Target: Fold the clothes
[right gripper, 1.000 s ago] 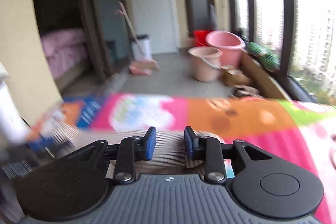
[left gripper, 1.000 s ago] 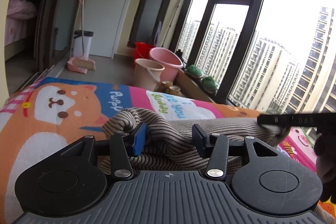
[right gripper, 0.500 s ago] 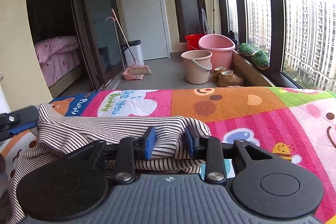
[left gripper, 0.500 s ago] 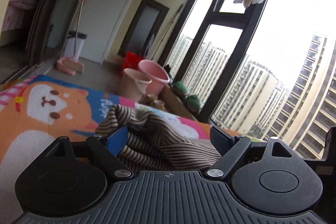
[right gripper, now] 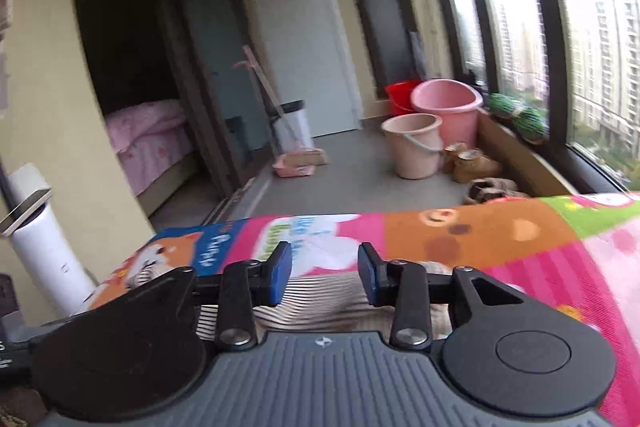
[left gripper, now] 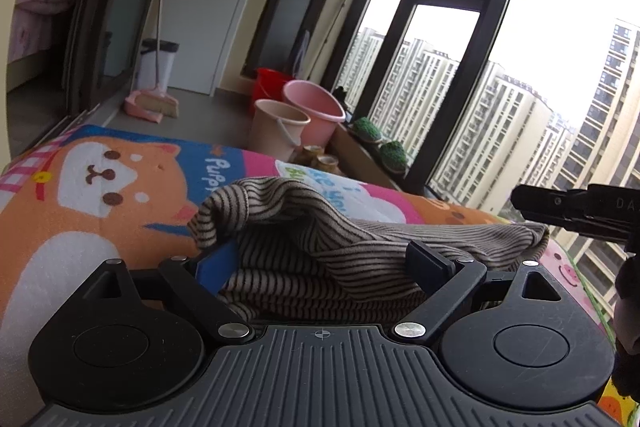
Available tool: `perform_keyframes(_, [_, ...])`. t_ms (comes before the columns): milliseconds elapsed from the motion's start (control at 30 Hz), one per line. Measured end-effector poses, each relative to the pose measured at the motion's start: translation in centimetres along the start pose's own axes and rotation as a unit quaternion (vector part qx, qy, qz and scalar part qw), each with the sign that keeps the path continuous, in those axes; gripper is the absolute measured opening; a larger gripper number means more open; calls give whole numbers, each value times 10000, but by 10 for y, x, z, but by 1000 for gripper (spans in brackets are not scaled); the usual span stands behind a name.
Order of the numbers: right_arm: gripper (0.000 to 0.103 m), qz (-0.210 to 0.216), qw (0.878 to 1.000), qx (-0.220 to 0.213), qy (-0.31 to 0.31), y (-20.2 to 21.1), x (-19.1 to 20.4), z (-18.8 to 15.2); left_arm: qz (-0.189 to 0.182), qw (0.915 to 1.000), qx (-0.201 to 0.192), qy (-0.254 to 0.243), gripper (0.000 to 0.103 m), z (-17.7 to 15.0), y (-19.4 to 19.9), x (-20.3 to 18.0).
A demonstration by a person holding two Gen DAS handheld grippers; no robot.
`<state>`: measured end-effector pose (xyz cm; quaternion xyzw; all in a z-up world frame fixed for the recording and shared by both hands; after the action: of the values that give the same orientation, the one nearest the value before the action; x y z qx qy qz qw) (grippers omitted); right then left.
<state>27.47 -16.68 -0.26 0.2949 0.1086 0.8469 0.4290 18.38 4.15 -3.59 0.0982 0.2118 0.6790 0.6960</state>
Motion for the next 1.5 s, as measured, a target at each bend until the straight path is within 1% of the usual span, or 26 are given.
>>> perform_keyframes(67, [43, 158, 9994, 293, 82, -19, 9, -12, 37, 10000, 28, -54, 94, 0, 0, -2])
perform_keyframes(133, [43, 123, 9980, 610, -84, -40, 6, -28, 10, 10000, 0, -24, 94, 0, 1, -1])
perform_keyframes(167, [43, 101, 9975, 682, -181, -47, 3, -35, -57, 9999, -59, 57, 94, -1, 3, 1])
perform_keyframes(200, [43, 132, 9977, 621, -220, -48, 0, -40, -145, 9996, -145, 174, 94, -1, 6, 5])
perform_keyframes(267, [43, 230, 9979, 558, -237, -44, -2, -42, -342, 9971, -435, 522, 93, 1, 15, 15])
perform_keyframes(367, [43, 267, 9979, 548, -213, -40, -2, -45, -569, 9881, -1103, 908, 92, 6, 34, 24])
perform_keyframes(433, [43, 208, 9988, 442, -11, -38, 1, -50, -689, 9825, -1446, 954, 93, 8, 43, 24])
perform_keyframes(467, [43, 166, 9991, 381, 91, -36, 4, -52, -769, 9813, -1500, 933, 94, 8, 44, 23])
perform_keyframes(533, [44, 94, 9993, 295, 229, -34, 7, -54, -858, 9826, -1400, 874, 94, 7, 38, 18])
perform_keyframes(600, [44, 109, 9993, 295, 204, -34, 5, -53, -902, 9846, -1270, 794, 94, 6, 32, 13])
perform_keyframes(667, [44, 154, 9993, 300, 143, -34, 2, -51, -928, 9856, -1221, 714, 94, 5, 29, 9])
perform_keyframes(733, [44, 158, 9993, 293, 144, -33, 2, -52, -879, 9872, -1145, 683, 94, 3, 27, 8])
perform_keyframes(833, [44, 145, 9993, 286, 166, -33, 3, -52, -794, 9888, -1005, 771, 94, 0, 22, 11])
perform_keyframes(1000, [44, 143, 9993, 292, 158, -30, 0, -48, -774, 9850, -1230, 934, 94, 0, 28, 17])
perform_keyframes(1100, [44, 141, 9993, 288, 168, -28, 0, -48, -690, 9861, -1156, 977, 95, 0, 26, 19])
perform_keyframes(1367, [45, 133, 9993, 278, 197, -28, 0, -50, -701, 9873, -1066, 947, 95, 2, 23, 18])
perform_keyframes(1433, [45, 134, 9993, 276, 200, -29, 1, -51, -702, 9869, -1095, 953, 95, 2, 24, 18])
perform_keyframes(1500, [45, 135, 9993, 275, 202, -28, 1, -51, -697, 9851, -1248, 954, 95, 3, 28, 18])
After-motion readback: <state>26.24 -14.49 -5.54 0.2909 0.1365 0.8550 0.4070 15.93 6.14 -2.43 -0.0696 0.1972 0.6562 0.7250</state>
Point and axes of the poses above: each gripper's, at about its wrist camera, not at the fingertips, and y roughly against the way its jaws point, x to its left, z to its top, the point moved 3 cm from there along -y, roughly the way its jaws point, and after that the axes turned 11 degrees about -y, right-handed, at the moved point
